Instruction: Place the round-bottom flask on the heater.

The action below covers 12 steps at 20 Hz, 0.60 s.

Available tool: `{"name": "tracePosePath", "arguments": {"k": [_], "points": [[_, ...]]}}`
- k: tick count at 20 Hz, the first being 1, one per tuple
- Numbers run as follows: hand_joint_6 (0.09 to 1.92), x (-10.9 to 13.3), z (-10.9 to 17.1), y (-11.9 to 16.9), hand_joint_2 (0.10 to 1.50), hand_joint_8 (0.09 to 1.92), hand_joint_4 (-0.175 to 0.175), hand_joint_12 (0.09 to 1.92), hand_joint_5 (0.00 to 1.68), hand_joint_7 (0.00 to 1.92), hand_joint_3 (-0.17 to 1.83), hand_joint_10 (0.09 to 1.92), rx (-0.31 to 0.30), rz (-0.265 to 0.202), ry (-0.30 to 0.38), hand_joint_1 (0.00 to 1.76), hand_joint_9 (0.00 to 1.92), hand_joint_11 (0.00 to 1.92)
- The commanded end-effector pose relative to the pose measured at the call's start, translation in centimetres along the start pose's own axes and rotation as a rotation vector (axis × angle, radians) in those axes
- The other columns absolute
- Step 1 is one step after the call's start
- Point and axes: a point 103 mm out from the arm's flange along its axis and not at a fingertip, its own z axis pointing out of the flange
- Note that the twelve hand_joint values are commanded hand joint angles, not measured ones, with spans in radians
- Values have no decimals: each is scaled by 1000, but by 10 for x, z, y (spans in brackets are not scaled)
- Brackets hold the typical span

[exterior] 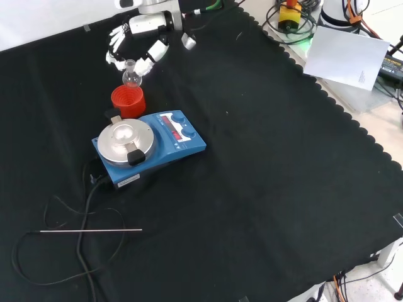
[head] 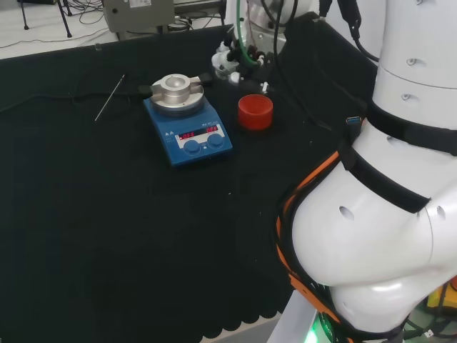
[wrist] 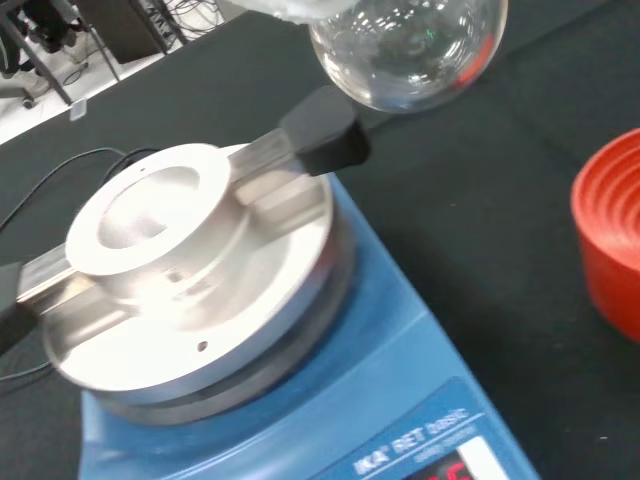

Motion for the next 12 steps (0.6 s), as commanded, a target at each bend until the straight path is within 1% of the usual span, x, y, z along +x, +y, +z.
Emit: {"name": "tracePosePath", "arguments": {"k": [1,4,10,12], "points": [[908,35,6,1,1153,578,121,1295,1073,507,-175,558,9,-53,-19,1075,632,247],[906,51,10,4,1152,577,123,1295,1074,507,-175,558,14,-80,-29,1075,632,246],[903,72,22,17,1152,576,126,1295,1075,508,-175,556,30,-109,-47,1075,632,246],[903,75,26,23,1151,576,126,1295,1076,508,-175,556,39,-105,-48,1075,631,246]]}}
